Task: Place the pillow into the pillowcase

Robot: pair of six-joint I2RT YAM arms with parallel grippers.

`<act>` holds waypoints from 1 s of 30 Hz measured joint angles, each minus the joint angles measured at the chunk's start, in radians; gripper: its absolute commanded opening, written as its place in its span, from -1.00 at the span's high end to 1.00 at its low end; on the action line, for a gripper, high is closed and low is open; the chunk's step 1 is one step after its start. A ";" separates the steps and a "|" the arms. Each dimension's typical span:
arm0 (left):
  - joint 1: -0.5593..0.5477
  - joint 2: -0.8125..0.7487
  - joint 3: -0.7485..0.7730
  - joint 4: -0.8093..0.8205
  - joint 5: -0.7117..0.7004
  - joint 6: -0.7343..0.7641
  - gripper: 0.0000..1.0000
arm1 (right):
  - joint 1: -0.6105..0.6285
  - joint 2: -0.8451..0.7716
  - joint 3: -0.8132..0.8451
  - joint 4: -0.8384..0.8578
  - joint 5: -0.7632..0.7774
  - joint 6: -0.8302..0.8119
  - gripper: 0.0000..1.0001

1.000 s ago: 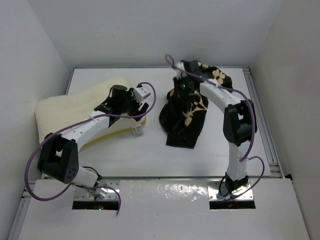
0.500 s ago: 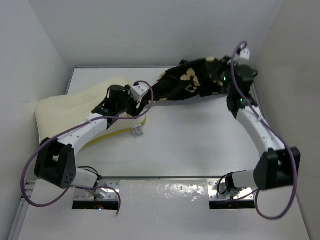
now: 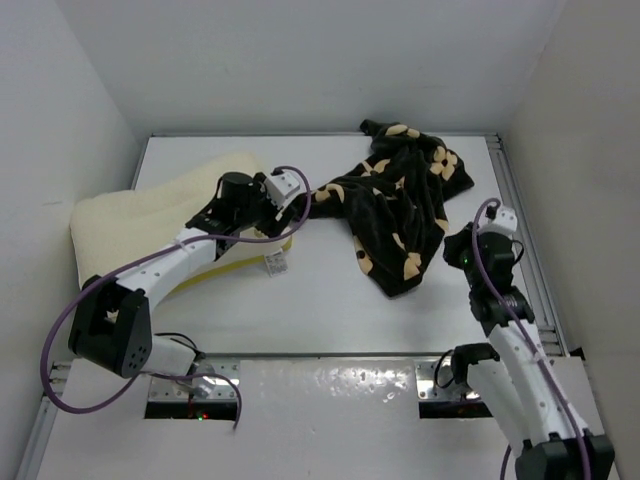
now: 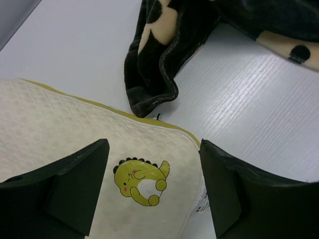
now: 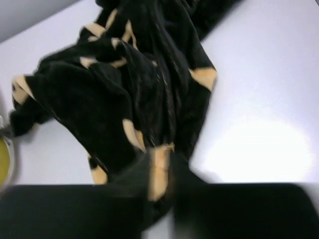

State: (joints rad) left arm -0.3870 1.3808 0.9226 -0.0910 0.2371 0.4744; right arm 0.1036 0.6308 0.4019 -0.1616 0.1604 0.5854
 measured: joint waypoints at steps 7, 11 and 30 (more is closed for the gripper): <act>-0.006 -0.004 -0.034 0.005 -0.003 0.000 -0.46 | 0.045 0.628 0.432 0.050 -0.171 -0.141 -0.39; -0.013 -0.027 -0.065 0.004 -0.027 0.001 -0.46 | 0.097 1.006 0.717 0.052 -0.280 -0.175 -0.63; 0.013 -0.071 -0.126 0.021 -0.109 0.004 -0.52 | 0.436 1.209 0.634 0.078 -0.325 -0.256 0.80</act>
State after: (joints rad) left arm -0.3740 1.3102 0.7971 -0.0704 0.1276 0.4782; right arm 0.5392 1.8393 1.0363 -0.0834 -0.1642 0.3298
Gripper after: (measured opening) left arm 0.750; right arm 0.069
